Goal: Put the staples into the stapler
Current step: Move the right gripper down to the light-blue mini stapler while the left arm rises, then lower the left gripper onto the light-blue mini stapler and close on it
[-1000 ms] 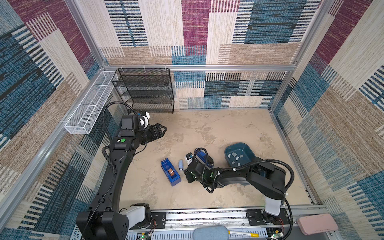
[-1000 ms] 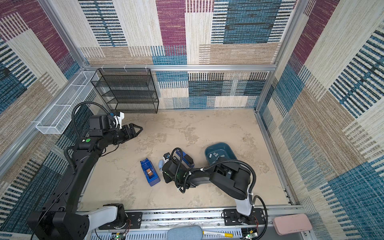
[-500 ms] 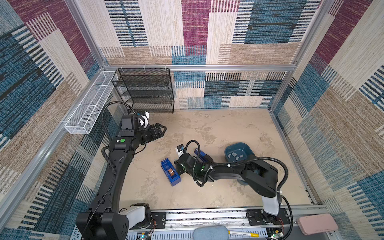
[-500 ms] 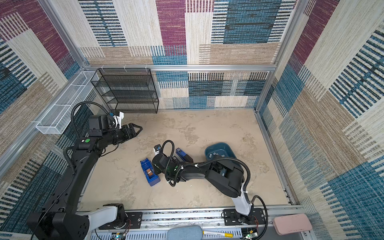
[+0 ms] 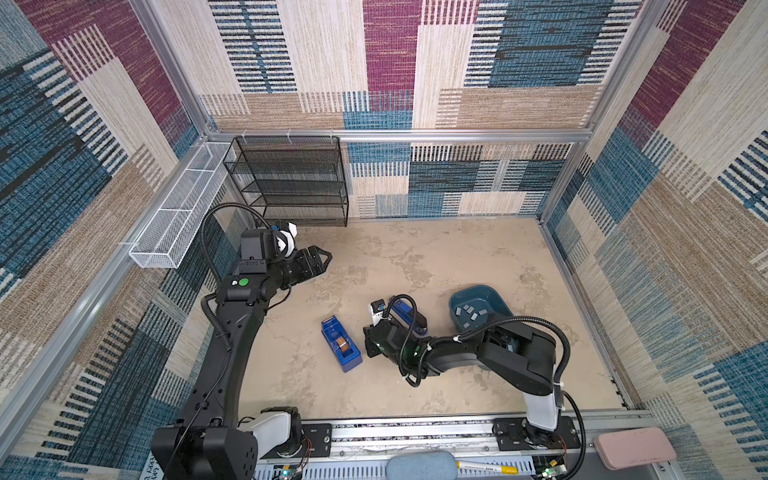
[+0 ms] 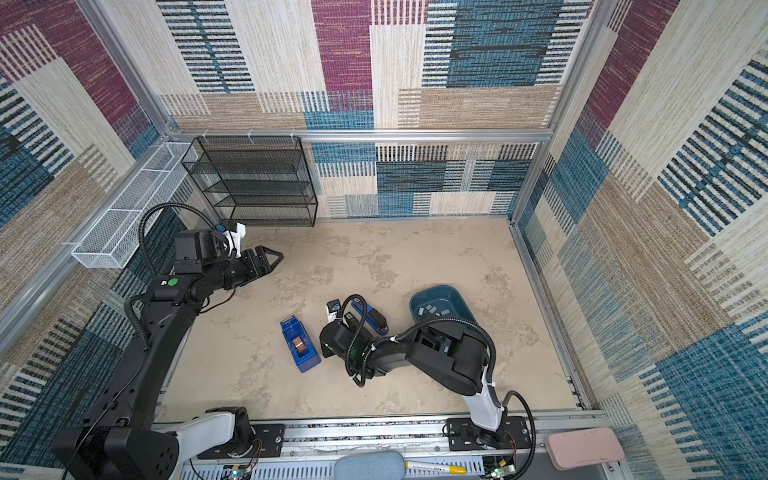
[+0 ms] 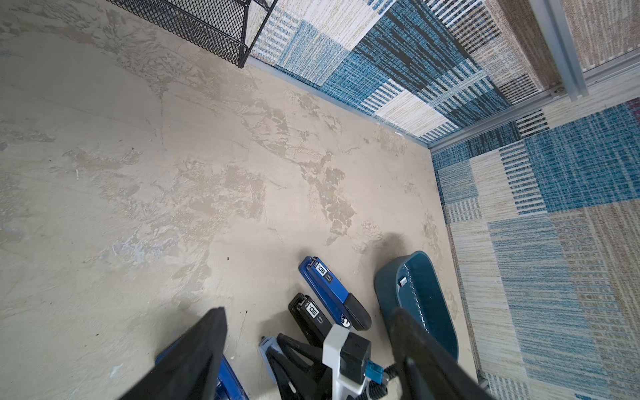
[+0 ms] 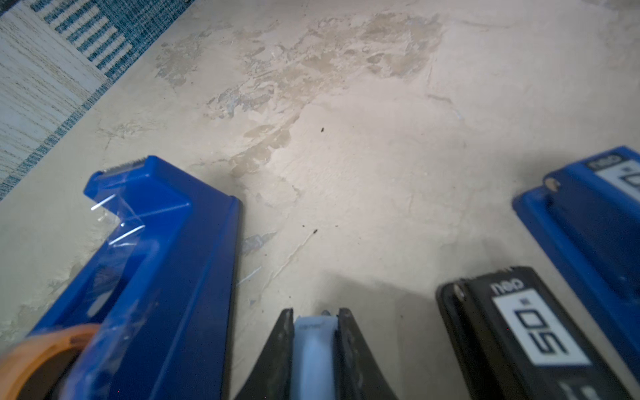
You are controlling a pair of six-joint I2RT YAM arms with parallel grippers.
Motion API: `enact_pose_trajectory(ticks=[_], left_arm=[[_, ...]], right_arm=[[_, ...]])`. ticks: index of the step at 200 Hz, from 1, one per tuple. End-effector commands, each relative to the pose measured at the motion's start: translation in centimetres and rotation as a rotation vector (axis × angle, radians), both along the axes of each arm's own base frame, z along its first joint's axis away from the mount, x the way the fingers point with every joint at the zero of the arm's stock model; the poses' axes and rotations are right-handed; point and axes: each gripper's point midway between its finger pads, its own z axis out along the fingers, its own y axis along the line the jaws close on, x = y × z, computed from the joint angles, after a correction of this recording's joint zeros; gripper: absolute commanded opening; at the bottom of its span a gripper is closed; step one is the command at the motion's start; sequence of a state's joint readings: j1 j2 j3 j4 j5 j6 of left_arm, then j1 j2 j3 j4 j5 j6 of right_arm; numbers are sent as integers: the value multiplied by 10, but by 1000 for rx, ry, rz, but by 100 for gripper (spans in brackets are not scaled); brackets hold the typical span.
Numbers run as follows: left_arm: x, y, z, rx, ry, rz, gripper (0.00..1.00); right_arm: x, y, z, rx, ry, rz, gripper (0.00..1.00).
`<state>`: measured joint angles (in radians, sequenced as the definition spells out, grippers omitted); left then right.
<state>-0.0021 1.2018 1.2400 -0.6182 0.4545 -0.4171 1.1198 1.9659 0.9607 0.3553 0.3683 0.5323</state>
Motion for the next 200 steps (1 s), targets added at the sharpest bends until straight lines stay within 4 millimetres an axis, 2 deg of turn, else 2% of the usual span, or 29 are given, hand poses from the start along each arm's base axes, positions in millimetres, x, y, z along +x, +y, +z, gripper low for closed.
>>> enact_pose_trajectory(ticks=[1, 24, 57, 92, 107, 123, 147, 160, 171, 180, 200], left_arm=[[2, -2, 6, 7, -31, -23, 79], [2, -1, 4, 10, -29, -23, 79], [4, -5, 5, -3, -30, -42, 80], [4, -16, 22, 7, -139, -102, 84], [-1, -28, 34, 86, -217, -154, 85], [-4, -42, 44, 169, -315, -192, 86], [-5, -66, 56, 193, -490, -270, 81], [-18, -90, 61, 216, -638, -432, 83], [-36, -111, 58, 264, -751, -607, 83], [-48, -122, 47, 328, -812, -720, 84], [-78, -136, 8, 443, -905, -991, 82]], right_arm=[[-12, -27, -22, -171, 52, 14, 35], [-16, -26, -7, -162, 28, 37, 45], [-29, -31, 11, -124, -10, 91, 53], [-45, -42, 18, -102, -30, 140, 59], [-53, -45, 18, -101, -45, 160, 59], [-56, -51, 17, -117, -63, 166, 54], [-57, -56, 19, -121, -97, 184, 48], [-59, -59, 20, -120, -117, 198, 48], [-57, -63, 18, -130, -130, 187, 48], [-56, -65, 17, -140, -136, 180, 48], [-55, -66, 18, -139, -139, 172, 47]])
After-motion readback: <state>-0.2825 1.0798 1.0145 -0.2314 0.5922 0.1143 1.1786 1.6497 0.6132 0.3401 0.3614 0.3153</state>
